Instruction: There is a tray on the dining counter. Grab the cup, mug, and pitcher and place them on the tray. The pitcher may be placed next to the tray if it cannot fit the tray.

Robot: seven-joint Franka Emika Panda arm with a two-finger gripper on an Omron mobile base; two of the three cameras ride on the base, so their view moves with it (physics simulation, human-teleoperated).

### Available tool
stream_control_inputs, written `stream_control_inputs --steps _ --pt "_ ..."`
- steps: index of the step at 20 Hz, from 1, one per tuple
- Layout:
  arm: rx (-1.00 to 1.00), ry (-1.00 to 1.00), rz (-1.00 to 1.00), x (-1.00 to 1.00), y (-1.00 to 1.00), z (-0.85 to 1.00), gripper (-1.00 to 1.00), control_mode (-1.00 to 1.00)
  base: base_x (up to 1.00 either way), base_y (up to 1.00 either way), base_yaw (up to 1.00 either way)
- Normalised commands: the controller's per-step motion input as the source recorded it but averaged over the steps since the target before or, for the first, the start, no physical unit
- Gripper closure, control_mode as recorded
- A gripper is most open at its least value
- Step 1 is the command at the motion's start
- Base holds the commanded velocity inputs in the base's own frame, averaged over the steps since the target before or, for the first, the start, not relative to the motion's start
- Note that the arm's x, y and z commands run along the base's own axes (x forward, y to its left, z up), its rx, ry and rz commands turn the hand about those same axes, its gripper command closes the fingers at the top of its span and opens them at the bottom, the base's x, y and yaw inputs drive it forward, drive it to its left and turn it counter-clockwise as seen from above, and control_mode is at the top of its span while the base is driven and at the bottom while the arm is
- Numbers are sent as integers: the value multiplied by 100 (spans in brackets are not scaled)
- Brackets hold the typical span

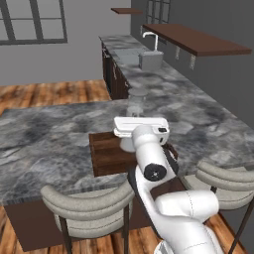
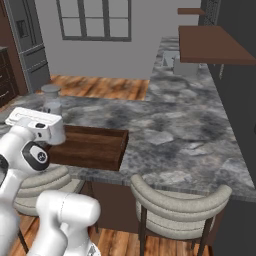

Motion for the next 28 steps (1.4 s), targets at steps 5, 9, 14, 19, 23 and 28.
stream_control_inputs --steps 5,9,14,19,23,28 --pt "1 -3 0 67 1 -3 100 -100 0 0 0" --pt "0 -4 0 48 15 -15 100 -100 0 0 0" --pt "2 1 0 16 9 -45 100 -100 0 0 0" --pt "2 1 0 10 7 -32 100 -100 0 0 0" --pt "0 0 0 54 14 -12 100 -100 0 0 0" --pt "0 0 0 57 17 -9 100 -100 0 0 0"
